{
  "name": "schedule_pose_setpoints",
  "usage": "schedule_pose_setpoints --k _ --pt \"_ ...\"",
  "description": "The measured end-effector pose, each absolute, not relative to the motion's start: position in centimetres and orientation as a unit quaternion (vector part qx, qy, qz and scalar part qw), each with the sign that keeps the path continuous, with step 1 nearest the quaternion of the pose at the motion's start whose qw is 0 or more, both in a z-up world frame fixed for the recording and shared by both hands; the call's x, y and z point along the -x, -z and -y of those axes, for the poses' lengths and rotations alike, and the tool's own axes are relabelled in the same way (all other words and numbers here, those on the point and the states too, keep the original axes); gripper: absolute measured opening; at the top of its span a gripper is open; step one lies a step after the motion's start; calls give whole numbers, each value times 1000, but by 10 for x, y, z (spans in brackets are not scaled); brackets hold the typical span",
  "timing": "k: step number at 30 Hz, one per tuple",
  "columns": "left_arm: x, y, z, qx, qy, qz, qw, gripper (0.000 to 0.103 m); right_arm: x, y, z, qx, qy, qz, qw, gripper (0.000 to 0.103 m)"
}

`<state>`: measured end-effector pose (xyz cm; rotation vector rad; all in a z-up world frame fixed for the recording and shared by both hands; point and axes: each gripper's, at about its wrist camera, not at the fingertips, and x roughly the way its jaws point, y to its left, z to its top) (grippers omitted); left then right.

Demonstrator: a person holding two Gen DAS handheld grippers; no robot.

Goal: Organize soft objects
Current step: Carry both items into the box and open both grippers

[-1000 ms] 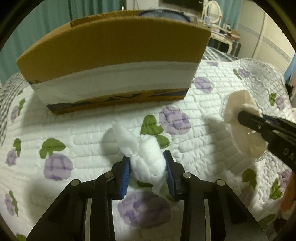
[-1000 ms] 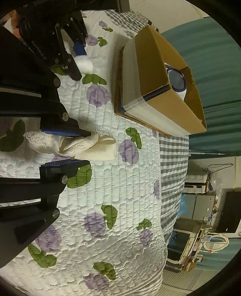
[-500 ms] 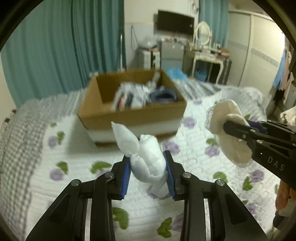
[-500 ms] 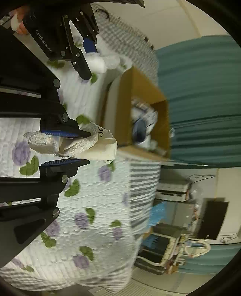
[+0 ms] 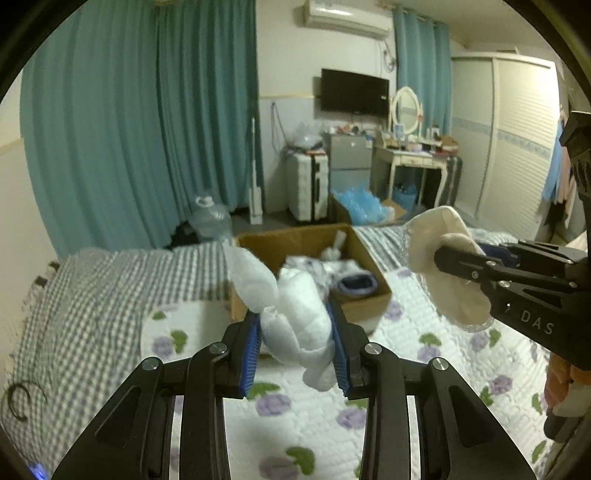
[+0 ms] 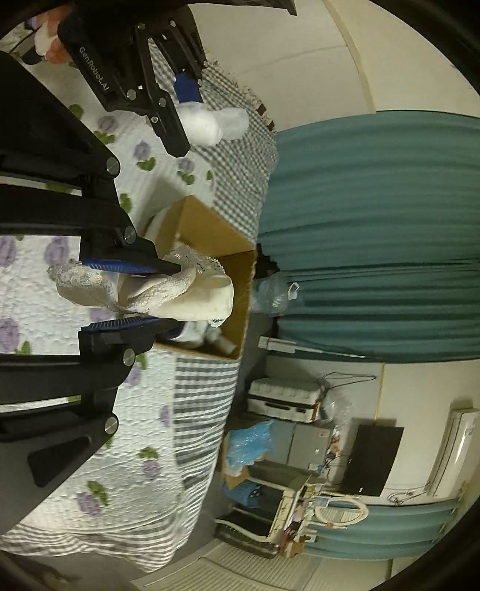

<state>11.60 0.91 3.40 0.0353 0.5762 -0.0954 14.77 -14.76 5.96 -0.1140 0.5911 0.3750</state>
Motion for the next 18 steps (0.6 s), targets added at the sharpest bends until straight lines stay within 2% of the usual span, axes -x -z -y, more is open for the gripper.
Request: schedule_pose_setpoints --k 6,12,13,16,18 --pt "-162 -33 -24 -27 52 -284 957 33 -194 -58 131 59 -191 -287 937 20" --pt "-243 2 -26 -45 62 -316 946 34 -255 -36 120 53 -188 -300 934 20" --pt "-258 11 -28 -46 65 -321 944 37 -266 -31 118 54 -187 -302 933 20" --pt "-283 30 -29 -62 89 -320 941 38 -297 -15 114 54 -188 -303 933 20" --pt "-290 36 -29 -81 90 -307 944 53 -316 -4 112 50 -188 -302 933 20"
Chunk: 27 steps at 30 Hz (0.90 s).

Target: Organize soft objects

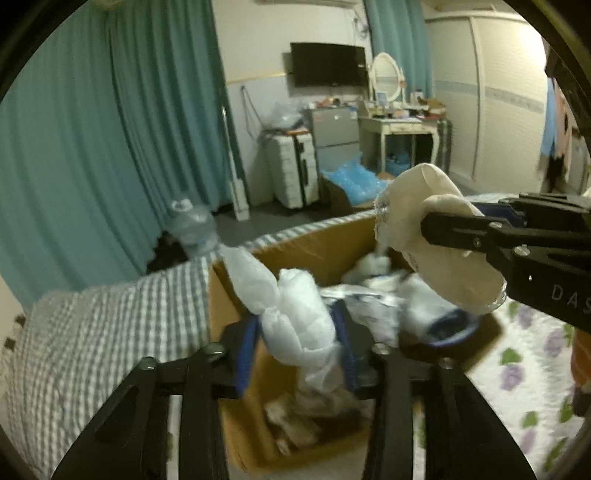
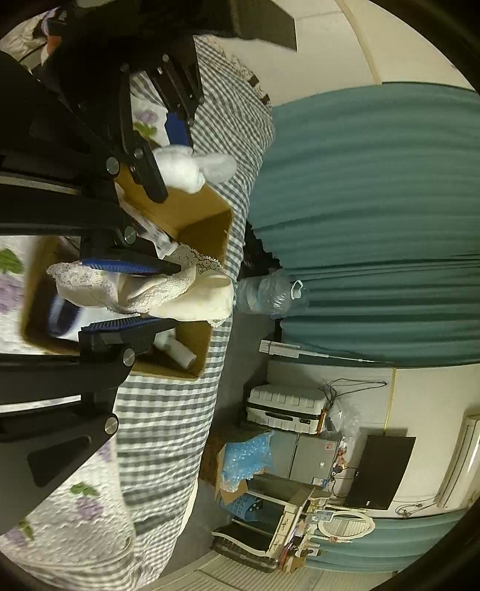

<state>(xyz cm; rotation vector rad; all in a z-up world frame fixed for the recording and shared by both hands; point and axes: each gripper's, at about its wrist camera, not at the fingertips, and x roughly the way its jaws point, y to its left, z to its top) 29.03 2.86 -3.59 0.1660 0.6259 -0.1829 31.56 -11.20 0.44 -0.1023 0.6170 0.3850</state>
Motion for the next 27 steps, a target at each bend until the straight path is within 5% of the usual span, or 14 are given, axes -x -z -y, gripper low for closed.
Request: schedule_pose_setpoints --k 2,9,13,24,27 --pt "-300 42 -31 -94 81 -300 946 79 -327 4 110 48 -189 -302 933 20" --pt "-319 54 -57 -48 54 -301 951 80 -360 26 104 36 -197 -317 927 22" --pt "-307 46 -61 -55 40 -290 954 80 -367 20 107 -3 -205 -319 925 79" --pt "-215 -37 -76 -93 -1 -221 971 80 -254 -97 124 13 -176 -243 954 86" --pt "-167 -78 -71 -88 17 -177 980 96 -198 -140 128 32 -172 -203 963 86"
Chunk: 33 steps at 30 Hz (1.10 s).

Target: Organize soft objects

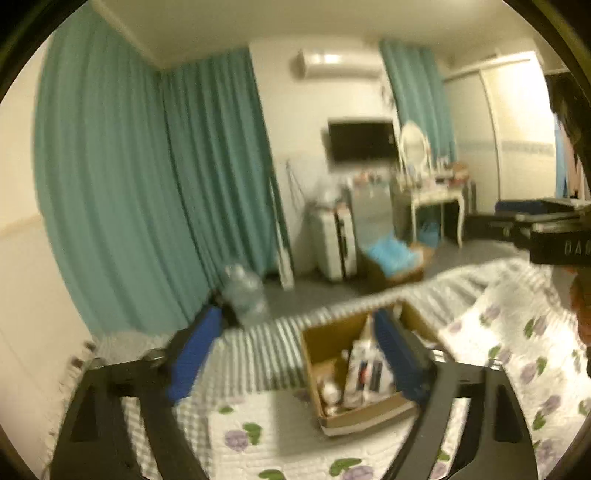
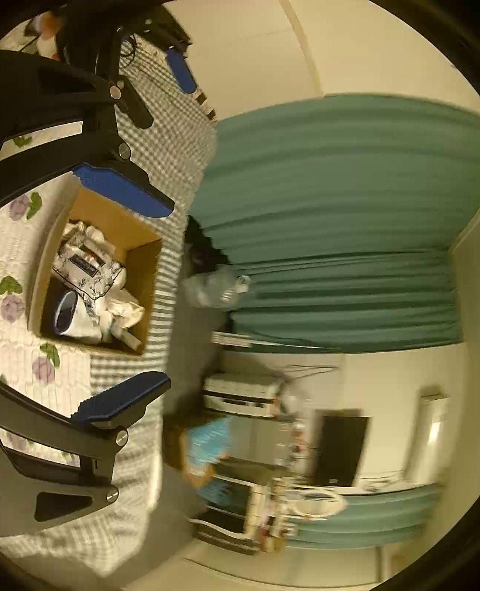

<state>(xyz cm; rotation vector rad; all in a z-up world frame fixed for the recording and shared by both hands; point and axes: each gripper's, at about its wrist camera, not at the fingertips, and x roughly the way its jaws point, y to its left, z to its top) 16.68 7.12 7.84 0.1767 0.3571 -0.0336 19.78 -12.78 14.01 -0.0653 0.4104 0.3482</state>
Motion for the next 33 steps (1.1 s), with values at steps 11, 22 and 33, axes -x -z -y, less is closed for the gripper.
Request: schedule_pose_setpoints --k 11,22,33 --pt "-1 -178 -71 -71 -8 -27 997 98 -36 -214 153 56 -137 -134 980 103" --pt "52 -160 -73 -12 -42 34 998 100 42 -199 164 53 -145 -35 987 103" --pt "-4 -90 -63 -3 -45 -18 999 100 -20 -109 181 -16 -160 -86 983 103"
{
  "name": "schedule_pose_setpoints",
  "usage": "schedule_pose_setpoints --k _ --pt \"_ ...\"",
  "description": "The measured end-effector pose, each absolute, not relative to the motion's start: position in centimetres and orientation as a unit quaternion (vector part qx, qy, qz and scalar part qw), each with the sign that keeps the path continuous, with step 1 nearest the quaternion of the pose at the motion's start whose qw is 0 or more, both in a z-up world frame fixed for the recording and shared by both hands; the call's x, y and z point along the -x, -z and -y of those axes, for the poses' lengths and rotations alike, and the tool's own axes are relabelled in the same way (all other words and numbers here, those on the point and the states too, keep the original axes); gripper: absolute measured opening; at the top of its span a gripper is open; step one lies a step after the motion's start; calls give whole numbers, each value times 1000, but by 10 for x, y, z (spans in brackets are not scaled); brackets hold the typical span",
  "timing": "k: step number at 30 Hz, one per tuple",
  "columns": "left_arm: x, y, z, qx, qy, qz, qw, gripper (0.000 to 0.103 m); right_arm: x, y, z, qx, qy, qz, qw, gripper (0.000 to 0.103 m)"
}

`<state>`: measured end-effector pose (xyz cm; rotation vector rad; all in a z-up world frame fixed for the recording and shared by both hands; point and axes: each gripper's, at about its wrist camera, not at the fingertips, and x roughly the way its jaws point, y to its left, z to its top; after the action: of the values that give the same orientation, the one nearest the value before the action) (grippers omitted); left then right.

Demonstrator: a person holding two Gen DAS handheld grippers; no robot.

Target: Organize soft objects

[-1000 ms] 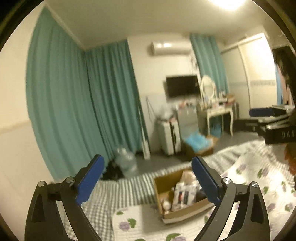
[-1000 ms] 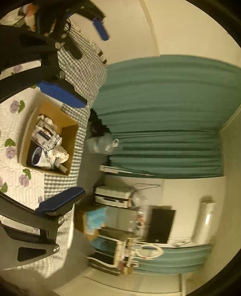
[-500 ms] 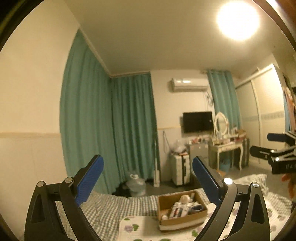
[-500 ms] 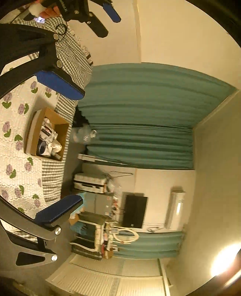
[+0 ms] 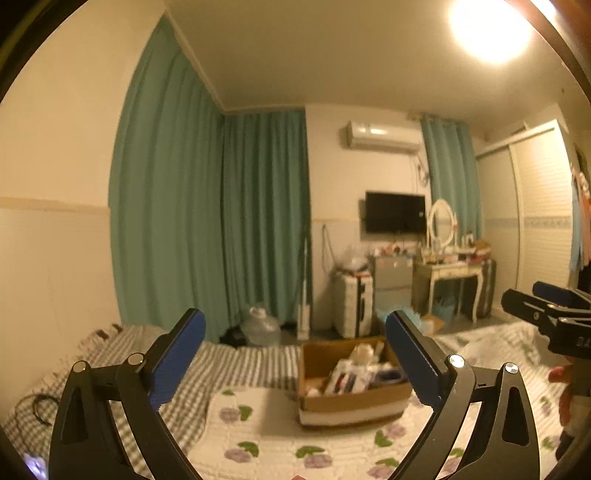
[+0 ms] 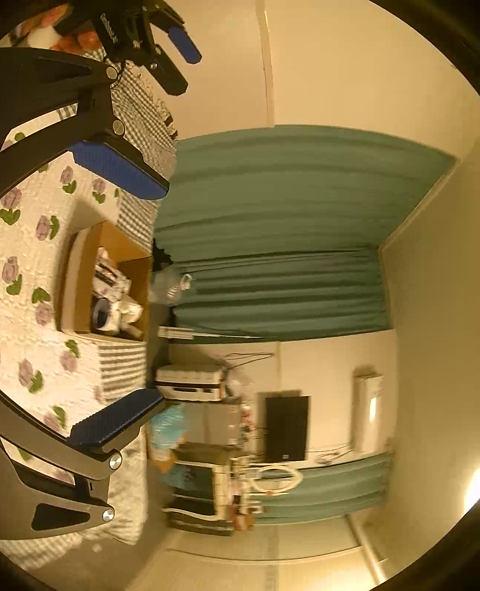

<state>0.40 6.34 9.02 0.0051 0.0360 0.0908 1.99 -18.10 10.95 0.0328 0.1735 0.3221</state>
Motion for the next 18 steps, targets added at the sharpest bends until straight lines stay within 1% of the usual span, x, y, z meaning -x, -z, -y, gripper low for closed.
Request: schedule_pose_setpoints --k 3,6,10,13,18 --pt "-21 -65 -61 -6 -51 -35 998 100 -37 -78 176 -15 -150 -110 982 103" --pt "-36 -41 -57 -11 -50 -55 997 100 -47 -49 168 -4 -130 -105 986 103" --pt "-45 -16 -53 -25 -39 -79 996 100 -63 -13 153 22 -111 -122 986 103" --pt "-50 -3 -49 -40 -34 -91 994 100 -72 2 151 21 -109 -141 984 103" --pt "-58 9 -50 -33 -30 -115 992 100 -75 3 157 7 -103 -142 984 103"
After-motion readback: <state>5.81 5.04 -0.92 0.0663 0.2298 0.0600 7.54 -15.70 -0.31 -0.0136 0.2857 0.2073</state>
